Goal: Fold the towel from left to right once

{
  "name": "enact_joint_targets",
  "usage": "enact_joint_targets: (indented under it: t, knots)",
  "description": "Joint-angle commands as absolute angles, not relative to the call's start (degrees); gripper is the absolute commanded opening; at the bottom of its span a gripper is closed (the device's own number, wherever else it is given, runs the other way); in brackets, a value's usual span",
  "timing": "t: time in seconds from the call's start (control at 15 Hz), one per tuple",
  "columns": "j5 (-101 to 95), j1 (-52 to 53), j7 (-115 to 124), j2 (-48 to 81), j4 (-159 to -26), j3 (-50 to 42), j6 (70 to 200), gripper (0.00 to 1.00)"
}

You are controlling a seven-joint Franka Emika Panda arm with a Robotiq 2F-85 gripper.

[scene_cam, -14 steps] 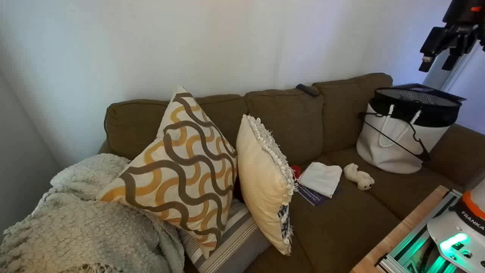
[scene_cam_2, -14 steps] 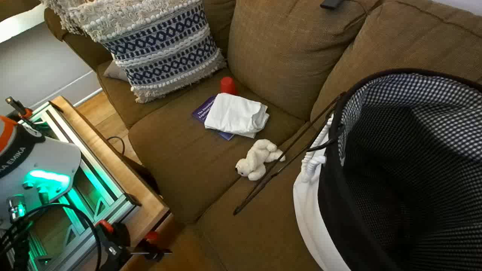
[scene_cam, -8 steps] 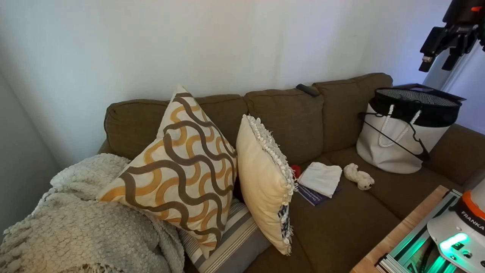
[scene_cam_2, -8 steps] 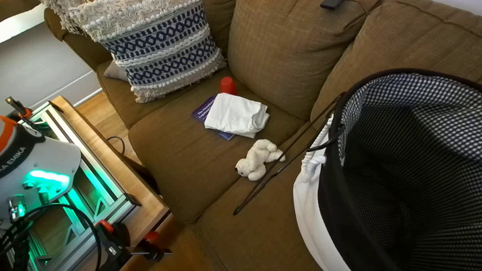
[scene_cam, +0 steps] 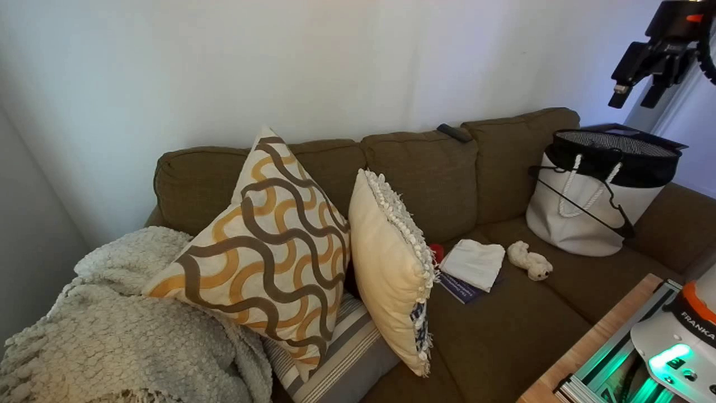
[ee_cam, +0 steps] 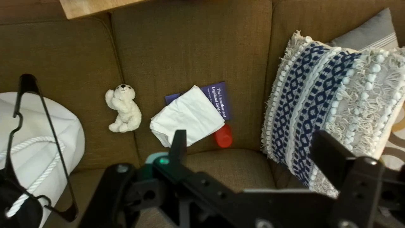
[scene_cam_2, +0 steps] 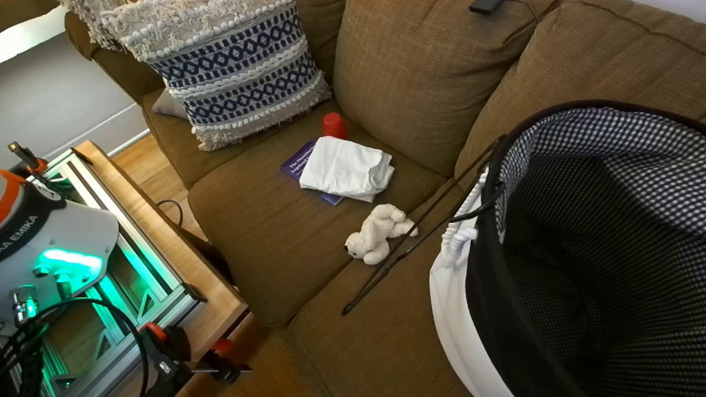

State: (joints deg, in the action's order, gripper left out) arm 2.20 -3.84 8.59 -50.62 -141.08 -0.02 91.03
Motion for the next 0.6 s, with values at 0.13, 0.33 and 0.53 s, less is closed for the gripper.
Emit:
enact_joint_targets:
  t: [0.13, 0.33, 0.53]
  knots:
    - [5.18, -1.38, 2.52, -46.92, -155.90, -0.51, 107.85, 1.00]
    - [2.29, -1.02, 1.18, -39.70, -159.55, 1.23, 117.75, 1.00]
    - [-1.65, -1.95, 2.26, -31.25, -159.97, 3.22, 125.19, 1.00]
